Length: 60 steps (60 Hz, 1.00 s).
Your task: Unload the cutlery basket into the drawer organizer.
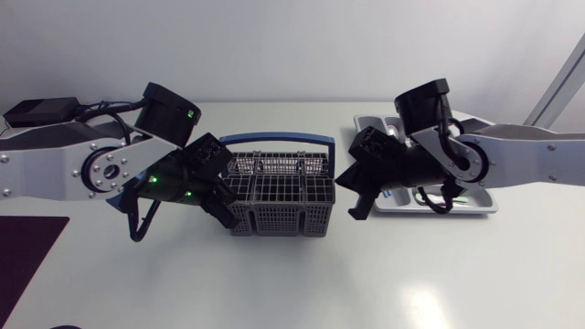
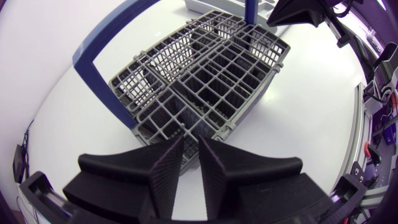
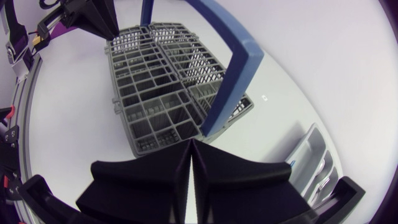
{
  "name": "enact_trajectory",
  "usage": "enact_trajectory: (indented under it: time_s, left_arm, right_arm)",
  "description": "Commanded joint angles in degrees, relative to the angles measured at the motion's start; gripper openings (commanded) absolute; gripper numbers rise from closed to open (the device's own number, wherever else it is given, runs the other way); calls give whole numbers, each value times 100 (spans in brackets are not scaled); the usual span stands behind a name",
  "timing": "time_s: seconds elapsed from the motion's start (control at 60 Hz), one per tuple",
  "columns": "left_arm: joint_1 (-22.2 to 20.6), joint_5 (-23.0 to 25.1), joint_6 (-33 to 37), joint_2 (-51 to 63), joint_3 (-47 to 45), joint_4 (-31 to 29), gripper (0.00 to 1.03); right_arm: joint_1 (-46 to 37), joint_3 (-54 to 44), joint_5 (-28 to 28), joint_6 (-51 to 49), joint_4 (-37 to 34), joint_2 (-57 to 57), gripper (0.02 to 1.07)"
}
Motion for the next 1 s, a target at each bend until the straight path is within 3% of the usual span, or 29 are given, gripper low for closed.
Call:
enact_trajectory:
  time_s: [0.0,0.133,0.217,0.5,0.567,0.65,0.733,0.8,0.983]
  left_arm:
    - [-75,71,-75,-18,-220,-152,25]
    - [-5,45,-66,-44,-168,-170,26]
    - [56,45,-75,-141,-106,-240,34]
    - [557,45,-163,-1134,175,-442,45]
    - [680,45,-189,-1345,166,-442,53]
    - [768,45,-216,-1591,114,-433,69]
    - [874,45,-295,-1784,43,-407,87]
    - [962,54,-348,-1934,-27,-354,100]
    - [1173,45,-453,-2399,-238,-275,100]
  right_arm:
    - [-7,17,-35,99,-10,-121,10]
    - [-16,-18,-35,73,-10,-95,10]
    - [-25,-54,-35,73,-2,-130,10]
    - [-209,-291,79,81,-133,-1035,11]
    - [-332,-414,167,81,-125,-1334,11]
    - [-499,-572,264,81,-116,-1703,31]
    - [-684,-748,343,81,-125,-2081,67]
    - [-833,-924,361,55,-125,-2468,106]
    - [-1352,-1354,510,11,-89,-3417,103]
